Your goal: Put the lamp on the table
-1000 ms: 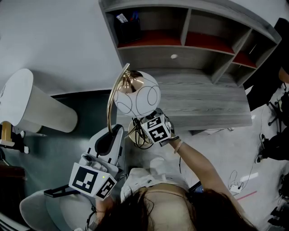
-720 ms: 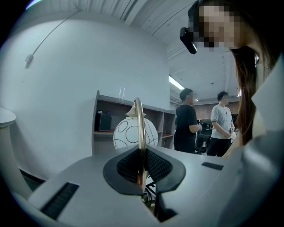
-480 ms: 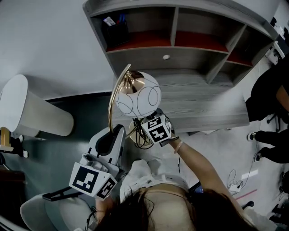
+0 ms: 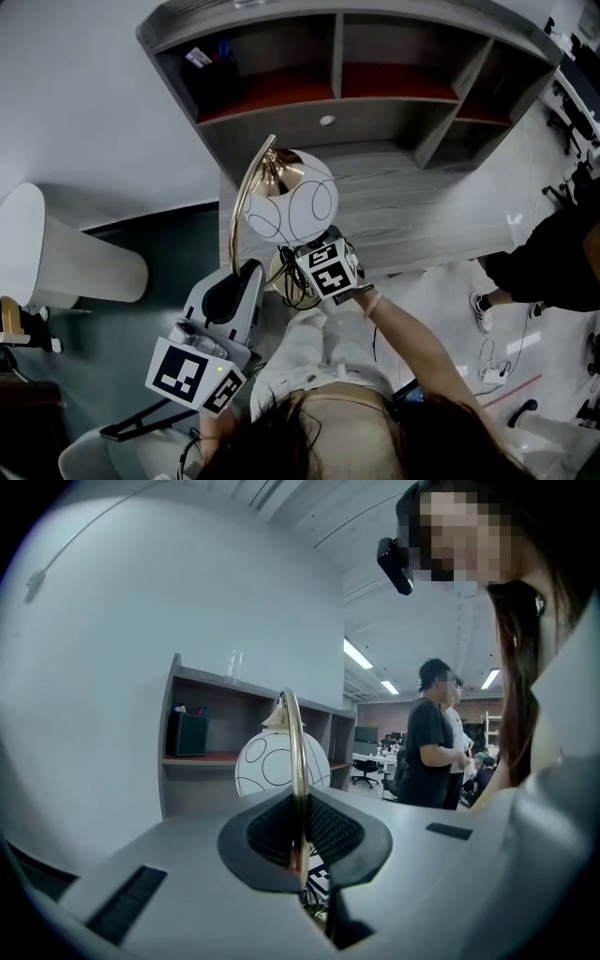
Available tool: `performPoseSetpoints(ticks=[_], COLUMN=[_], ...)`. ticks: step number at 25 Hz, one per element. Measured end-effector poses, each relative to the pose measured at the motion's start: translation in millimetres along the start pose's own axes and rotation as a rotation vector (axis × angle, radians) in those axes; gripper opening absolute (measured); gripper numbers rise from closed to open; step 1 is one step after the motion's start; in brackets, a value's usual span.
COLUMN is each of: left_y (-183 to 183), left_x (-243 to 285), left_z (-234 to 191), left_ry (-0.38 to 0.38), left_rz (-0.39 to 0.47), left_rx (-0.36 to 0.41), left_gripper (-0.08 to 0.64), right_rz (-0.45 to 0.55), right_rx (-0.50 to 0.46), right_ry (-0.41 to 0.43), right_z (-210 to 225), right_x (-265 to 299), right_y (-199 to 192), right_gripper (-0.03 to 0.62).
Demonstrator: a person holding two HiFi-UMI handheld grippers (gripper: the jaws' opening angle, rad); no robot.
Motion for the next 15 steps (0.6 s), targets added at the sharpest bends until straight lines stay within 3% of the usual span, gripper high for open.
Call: performPoseSetpoints(ticks=[7,15], left_y=[14,15], left_x=[55,57], left_z=[-20,-22], left_ry=[-0.07,-0.124], left_rz=[-0.046,-0.044], left_rx=[-0.014,0.011], left_gripper=[0.018,0.018], right_rz=[-0.039,-0.027], right_rx=[0.052,0.072], right_ry=[-0.04,-0.098], right_z=[48,56], right_x=[21,21], right_y=[1,3], right_gripper=[0.04,0.04])
Point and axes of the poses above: the fingertips, and each gripper's own axes: x forward along the fingers, z to its right, y out of its top, the point moved 1 cm from there along -x, backward along the fingers, and after that the axes turned 9 degrees about -x, right-handed, at the moved point
